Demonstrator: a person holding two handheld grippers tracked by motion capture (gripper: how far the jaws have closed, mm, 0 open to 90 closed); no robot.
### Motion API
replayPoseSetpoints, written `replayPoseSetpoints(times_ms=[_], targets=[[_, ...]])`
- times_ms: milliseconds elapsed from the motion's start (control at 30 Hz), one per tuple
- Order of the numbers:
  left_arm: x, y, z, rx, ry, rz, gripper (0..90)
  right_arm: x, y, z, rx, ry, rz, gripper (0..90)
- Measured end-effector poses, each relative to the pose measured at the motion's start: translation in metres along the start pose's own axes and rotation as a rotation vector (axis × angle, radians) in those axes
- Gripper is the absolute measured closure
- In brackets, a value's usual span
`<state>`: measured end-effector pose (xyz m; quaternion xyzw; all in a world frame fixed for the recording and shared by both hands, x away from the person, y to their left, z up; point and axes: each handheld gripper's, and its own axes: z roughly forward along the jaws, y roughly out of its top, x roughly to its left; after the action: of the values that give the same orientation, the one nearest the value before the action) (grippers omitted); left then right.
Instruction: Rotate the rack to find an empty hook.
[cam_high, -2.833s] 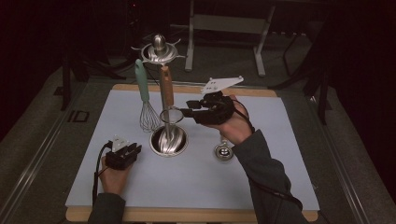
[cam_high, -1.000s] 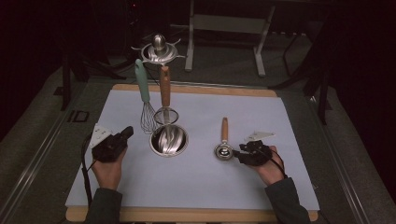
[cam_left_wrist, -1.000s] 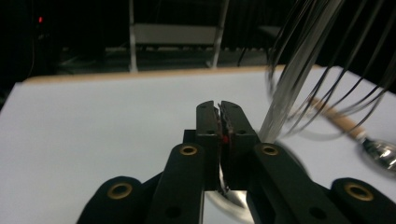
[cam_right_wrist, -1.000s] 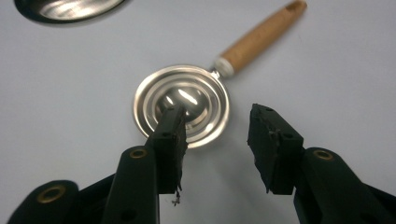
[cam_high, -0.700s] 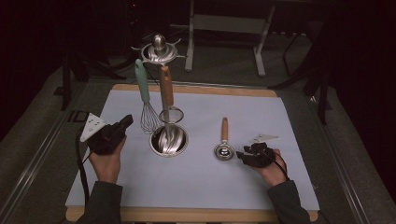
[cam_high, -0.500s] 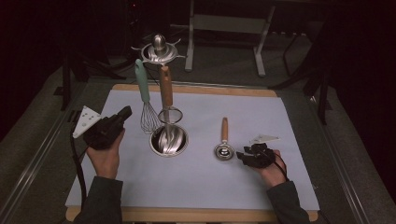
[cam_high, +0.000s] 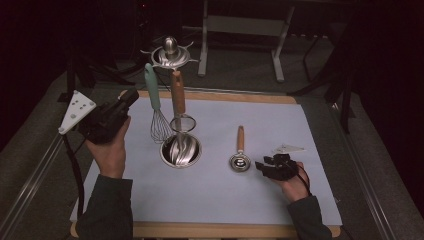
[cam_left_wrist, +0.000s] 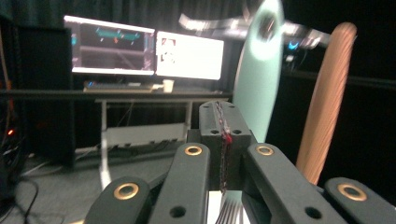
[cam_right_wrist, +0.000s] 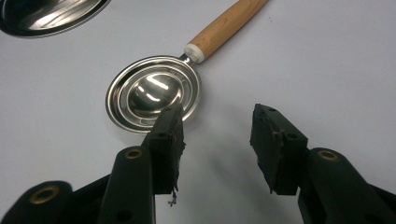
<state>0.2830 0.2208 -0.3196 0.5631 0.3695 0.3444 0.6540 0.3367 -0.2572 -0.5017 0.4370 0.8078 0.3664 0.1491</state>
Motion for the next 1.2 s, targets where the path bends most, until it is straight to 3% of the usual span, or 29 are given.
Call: replayPoseSetpoints(times_ms=[400, 833, 1200], targets=[[-0.014, 0.028, 0.006, -0.093, -0.047, 0.044, 90.0, 0.002, -0.002, 0.000, 0.011, 0.001, -0.007, 53.9], [-0.024, 0.037, 0.016, -0.099, -0.071, 0.071, 90.0, 0.004, -0.004, 0.002, 0.017, 0.004, -0.012, 53.9], [-0.022, 0.038, 0.021, -0.098, -0.048, 0.064, 90.0, 0.003, -0.005, 0.001, 0.019, 0.005, -0.010, 53.9]])
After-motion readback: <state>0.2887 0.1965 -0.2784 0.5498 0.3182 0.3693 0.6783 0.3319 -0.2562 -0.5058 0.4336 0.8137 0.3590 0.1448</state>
